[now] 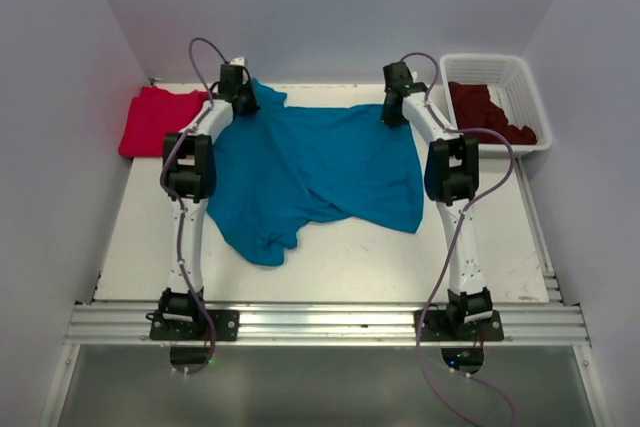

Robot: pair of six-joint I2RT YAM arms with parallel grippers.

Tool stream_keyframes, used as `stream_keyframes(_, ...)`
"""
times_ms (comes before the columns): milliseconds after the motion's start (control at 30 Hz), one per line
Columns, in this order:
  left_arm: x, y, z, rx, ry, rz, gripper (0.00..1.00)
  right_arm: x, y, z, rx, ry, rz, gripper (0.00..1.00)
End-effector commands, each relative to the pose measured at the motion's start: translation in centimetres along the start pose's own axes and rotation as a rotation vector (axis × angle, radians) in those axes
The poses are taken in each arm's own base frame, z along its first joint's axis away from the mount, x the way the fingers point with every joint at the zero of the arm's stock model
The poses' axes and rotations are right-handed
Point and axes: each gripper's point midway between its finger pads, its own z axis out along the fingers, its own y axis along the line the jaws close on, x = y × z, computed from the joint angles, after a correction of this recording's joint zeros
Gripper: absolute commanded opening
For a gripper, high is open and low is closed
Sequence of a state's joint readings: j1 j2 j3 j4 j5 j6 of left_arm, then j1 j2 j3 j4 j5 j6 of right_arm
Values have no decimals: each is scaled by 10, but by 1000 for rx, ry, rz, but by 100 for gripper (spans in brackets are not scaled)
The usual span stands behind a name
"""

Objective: Fold and stack the t-shirts
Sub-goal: Flatten the tshirt out

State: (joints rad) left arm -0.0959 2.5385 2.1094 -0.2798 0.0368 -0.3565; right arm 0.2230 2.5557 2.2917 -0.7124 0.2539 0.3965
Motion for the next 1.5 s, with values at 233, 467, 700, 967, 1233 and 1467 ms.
stream_keyframes(233, -10, -31, 17, 288, -27, -80, 1, -6, -13, 30, 17, -35, 83, 0)
stream_keyframes(467, -94, -70, -78, 445, -342, 32, 100, -76, -4, -48, -76, -470, 89, 0)
stream_keyframes(700, -162, -106, -219, 481, -575, 106, 100, -102, 4, -140, -172, -643, 127, 0)
stream_keyframes(967, 9, -77, -250, 193, -186, 79, 100, -10, 8, -191, -186, -443, 70, 32)
stream_keyframes(1233, 182, -44, -317, 209, 95, -19, 100, 97, -26, -236, -180, -252, 28, 64)
stream_keyframes(1467, 184, -47, -392, 332, -26, -237, 98, 128, -49, -261, -183, -234, 18, 64)
